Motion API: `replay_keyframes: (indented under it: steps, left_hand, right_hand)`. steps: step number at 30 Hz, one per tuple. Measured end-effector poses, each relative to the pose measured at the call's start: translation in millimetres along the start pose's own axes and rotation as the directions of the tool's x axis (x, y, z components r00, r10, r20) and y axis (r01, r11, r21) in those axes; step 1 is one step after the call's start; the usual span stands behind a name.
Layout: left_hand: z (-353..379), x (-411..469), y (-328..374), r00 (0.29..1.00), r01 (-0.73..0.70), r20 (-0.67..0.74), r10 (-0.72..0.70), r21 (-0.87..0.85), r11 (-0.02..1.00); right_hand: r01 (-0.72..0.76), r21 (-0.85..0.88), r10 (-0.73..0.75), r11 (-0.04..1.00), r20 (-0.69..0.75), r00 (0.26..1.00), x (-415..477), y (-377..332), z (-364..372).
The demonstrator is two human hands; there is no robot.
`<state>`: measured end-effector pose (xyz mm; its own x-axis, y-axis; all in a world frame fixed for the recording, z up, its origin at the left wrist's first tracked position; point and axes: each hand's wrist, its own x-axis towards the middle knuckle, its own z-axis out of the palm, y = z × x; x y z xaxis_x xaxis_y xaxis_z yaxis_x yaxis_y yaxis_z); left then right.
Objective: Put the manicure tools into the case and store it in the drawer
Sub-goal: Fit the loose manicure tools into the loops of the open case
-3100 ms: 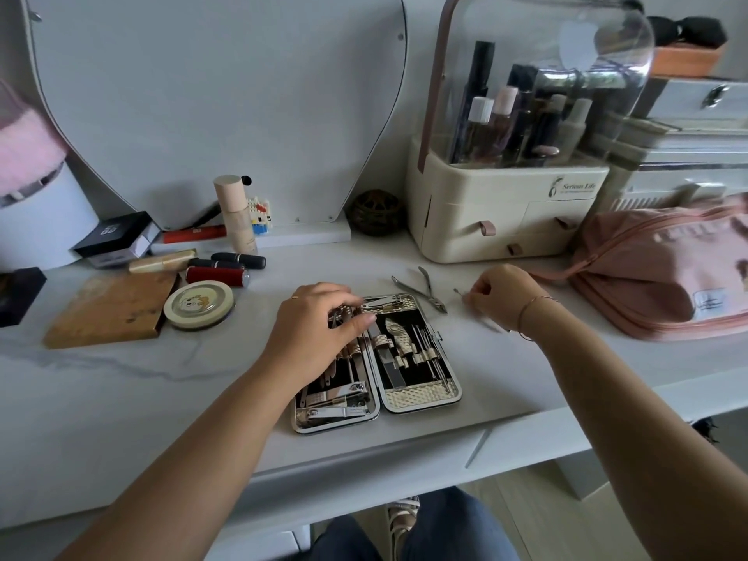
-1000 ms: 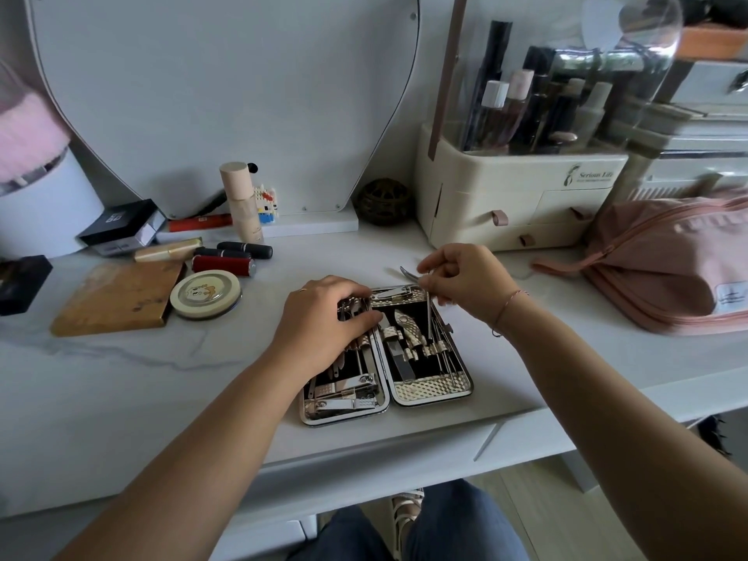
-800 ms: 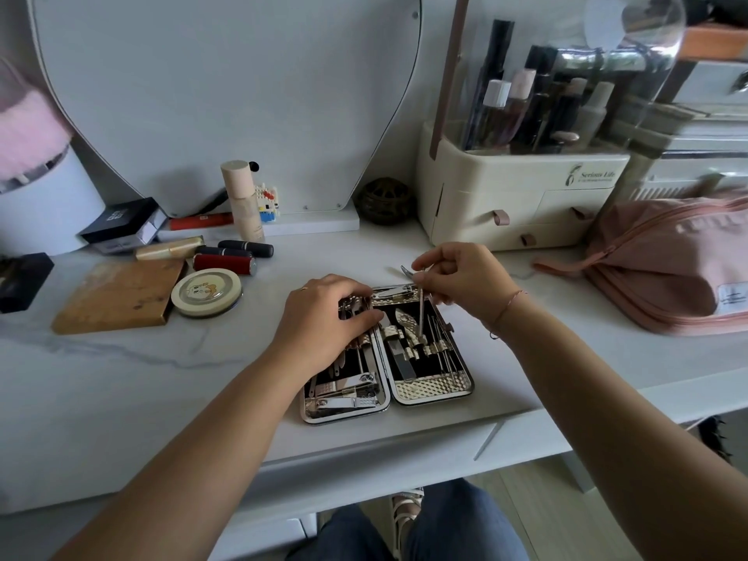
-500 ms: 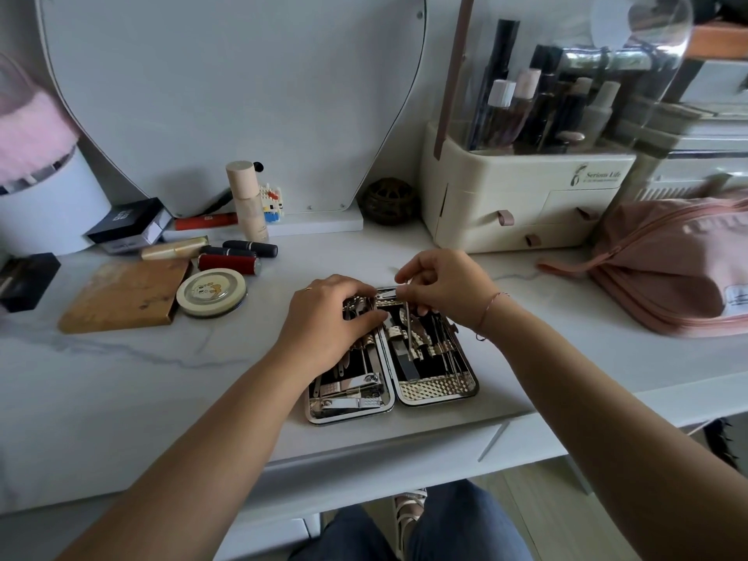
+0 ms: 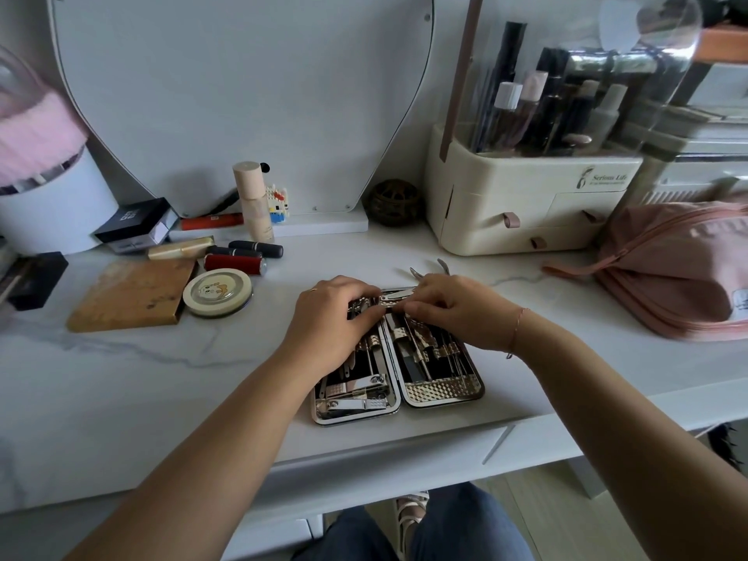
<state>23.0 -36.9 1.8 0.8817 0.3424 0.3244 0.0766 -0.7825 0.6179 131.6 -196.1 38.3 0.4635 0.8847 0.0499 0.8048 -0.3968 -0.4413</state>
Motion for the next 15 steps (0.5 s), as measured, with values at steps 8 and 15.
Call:
replay_keyframes:
  steps: [8,15]
  left_hand:
    - [-1.2,-1.3,2.3,1.000,-0.010,0.001,0.010,0.009,1.000]
    - [-10.1,-8.7,9.3,0.991,-0.082,0.121,0.062,0.172,0.982]
  right_hand:
    - [-0.003,0.224,0.048,0.974,-0.196,0.979,-10.0,13.5,-3.4]
    - [-0.314,0.282,0.403,0.906,-0.355,0.844,5.2,53.9,-13.3]
